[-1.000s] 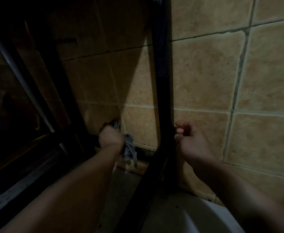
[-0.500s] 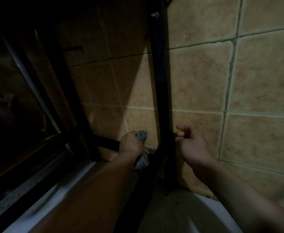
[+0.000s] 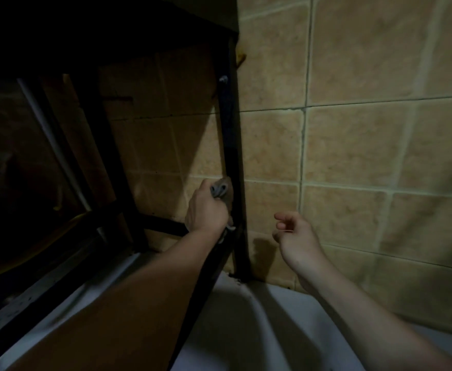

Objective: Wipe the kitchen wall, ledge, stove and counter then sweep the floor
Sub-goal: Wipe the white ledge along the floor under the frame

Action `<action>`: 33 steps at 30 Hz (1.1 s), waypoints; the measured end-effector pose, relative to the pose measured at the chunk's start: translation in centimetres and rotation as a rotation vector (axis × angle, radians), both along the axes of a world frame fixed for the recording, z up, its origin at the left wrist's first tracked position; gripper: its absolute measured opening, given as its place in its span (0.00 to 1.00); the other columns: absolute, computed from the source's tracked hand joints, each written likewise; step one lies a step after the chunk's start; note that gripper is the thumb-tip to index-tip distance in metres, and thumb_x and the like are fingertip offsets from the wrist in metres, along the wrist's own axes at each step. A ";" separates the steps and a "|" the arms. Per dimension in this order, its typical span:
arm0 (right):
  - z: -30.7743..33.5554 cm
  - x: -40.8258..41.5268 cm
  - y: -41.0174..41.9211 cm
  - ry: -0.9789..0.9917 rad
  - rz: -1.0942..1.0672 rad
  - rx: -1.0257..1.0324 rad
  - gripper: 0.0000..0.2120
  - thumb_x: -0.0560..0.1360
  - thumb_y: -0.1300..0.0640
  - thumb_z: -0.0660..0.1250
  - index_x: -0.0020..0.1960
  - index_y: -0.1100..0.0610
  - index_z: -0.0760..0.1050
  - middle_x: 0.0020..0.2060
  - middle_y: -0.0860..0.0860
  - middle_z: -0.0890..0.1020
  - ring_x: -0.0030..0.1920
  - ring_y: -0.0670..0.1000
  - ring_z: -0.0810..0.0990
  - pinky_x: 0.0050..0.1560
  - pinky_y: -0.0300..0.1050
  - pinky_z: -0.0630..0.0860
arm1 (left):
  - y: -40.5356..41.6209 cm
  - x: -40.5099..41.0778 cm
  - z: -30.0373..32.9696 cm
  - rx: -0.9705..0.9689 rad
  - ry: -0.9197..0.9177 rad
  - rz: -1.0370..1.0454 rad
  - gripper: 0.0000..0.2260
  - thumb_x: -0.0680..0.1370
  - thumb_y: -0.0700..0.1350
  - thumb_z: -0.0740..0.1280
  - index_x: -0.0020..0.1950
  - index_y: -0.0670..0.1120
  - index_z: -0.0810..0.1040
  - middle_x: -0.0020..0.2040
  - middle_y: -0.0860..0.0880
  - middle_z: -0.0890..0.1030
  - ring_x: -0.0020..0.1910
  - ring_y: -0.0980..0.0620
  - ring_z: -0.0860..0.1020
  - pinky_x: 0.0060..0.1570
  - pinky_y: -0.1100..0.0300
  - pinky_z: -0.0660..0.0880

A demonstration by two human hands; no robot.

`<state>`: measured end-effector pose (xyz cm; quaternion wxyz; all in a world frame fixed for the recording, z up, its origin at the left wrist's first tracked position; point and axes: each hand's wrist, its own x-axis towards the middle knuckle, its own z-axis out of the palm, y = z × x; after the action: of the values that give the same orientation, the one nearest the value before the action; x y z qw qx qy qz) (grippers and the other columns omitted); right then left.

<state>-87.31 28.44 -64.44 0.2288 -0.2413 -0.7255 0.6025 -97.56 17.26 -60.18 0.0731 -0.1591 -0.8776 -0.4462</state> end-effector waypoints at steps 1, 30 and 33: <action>0.3 0.7 0.0 0.004 -0.016 -0.003 0.15 0.76 0.69 0.59 0.59 0.56 0.72 0.42 0.47 0.72 0.50 0.51 0.73 0.52 0.43 0.69 | 0.4 1.1 0.2 0.059 -0.026 -0.022 0.10 0.79 0.38 0.56 0.56 0.49 0.71 0.50 0.45 0.76 0.46 0.44 0.75 0.43 0.55 0.70; -12.9 13.9 8.2 -0.408 -0.483 0.276 0.20 0.73 0.66 0.66 0.65 0.59 0.69 0.58 0.56 0.75 0.53 0.56 0.76 0.35 0.28 0.73 | 4.5 11.3 -18.6 -0.313 -0.456 -0.366 0.21 0.77 0.41 0.64 0.69 0.47 0.66 0.66 0.45 0.72 0.62 0.48 0.73 0.51 0.62 0.67; -15.0 13.0 10.2 -0.605 -0.522 0.540 0.22 0.72 0.64 0.68 0.64 0.57 0.67 0.63 0.57 0.70 0.61 0.59 0.72 0.56 0.49 0.73 | 5.4 11.1 -20.0 -0.393 -0.413 -0.400 0.21 0.77 0.41 0.64 0.70 0.47 0.66 0.68 0.45 0.70 0.64 0.47 0.71 0.55 0.60 0.67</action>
<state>-74.33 38.62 -79.45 0.2055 -0.5119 -0.8052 0.2178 -86.49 22.67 -80.19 -0.2272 -0.2455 -0.8944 -0.2969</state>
